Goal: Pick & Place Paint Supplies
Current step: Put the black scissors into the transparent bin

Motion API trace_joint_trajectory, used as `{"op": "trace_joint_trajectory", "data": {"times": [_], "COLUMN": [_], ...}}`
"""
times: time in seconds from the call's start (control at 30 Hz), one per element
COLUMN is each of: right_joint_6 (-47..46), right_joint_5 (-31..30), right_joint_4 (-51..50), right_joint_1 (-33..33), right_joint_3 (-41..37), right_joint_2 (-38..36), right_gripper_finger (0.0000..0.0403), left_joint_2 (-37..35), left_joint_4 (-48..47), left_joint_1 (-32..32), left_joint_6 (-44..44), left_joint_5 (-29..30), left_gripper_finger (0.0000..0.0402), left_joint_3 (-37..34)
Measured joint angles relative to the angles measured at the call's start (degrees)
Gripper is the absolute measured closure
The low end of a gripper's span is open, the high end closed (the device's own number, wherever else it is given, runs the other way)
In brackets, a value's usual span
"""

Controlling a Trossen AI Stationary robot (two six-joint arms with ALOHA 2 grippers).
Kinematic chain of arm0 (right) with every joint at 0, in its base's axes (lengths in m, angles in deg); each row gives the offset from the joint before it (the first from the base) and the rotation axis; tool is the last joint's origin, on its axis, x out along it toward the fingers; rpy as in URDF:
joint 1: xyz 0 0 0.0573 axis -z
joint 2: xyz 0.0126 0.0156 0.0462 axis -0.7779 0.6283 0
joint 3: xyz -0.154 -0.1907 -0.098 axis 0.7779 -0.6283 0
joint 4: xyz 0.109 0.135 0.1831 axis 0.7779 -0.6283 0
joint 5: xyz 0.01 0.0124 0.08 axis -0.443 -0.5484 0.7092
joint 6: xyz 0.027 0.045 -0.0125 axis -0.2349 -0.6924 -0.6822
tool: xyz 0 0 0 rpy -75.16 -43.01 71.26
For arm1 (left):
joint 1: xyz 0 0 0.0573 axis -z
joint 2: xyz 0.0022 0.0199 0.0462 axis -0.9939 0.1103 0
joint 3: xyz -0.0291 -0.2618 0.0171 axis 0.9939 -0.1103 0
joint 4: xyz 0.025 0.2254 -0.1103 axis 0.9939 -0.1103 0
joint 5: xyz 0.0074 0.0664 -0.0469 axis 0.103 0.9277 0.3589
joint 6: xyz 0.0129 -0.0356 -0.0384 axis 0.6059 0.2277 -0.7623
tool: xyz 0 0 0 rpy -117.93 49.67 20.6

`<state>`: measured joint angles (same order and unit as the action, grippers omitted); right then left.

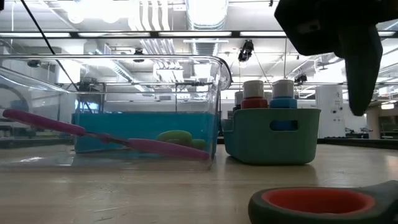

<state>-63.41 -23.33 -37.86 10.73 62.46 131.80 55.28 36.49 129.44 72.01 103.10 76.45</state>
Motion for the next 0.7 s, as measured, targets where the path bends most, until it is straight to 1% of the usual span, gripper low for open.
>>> {"op": "trace_joint_trajectory", "data": {"times": [0.1,0.17,0.37,0.5,0.7], "right_joint_6": [1.4,2.9,6.2,8.1,10.8], "right_joint_5": [1.3,1.8,5.5,7.4,10.9], "right_joint_4": [1.3,2.2,8.0,7.9,8.2], "right_joint_1": [0.0,0.0,0.0,0.0,0.0], "right_joint_3": [0.0,0.0,-0.1,1.6,4.6], "right_joint_2": [0.0,0.0,2.0,4.5,6.5], "right_gripper_finger": [0.0186,0.0195,0.024,0.0269,0.0303], "left_joint_2": [0.0,0.0,0.0,0.0,0.0], "left_joint_4": [0.0,0.0,0.1,0.2,0.2], "left_joint_1": [0.0,0.0,-0.1,-0.1,-0.1], "left_joint_6": [0.0,0.0,0.0,0.0,0.0], "left_joint_5": [0.0,0.0,0.0,0.0,0.0], "left_gripper_finger": [0.0229,0.0229,0.0229,0.0229,0.0229], "left_joint_3": [0.0,0.0,0.0,0.0,0.0]}}
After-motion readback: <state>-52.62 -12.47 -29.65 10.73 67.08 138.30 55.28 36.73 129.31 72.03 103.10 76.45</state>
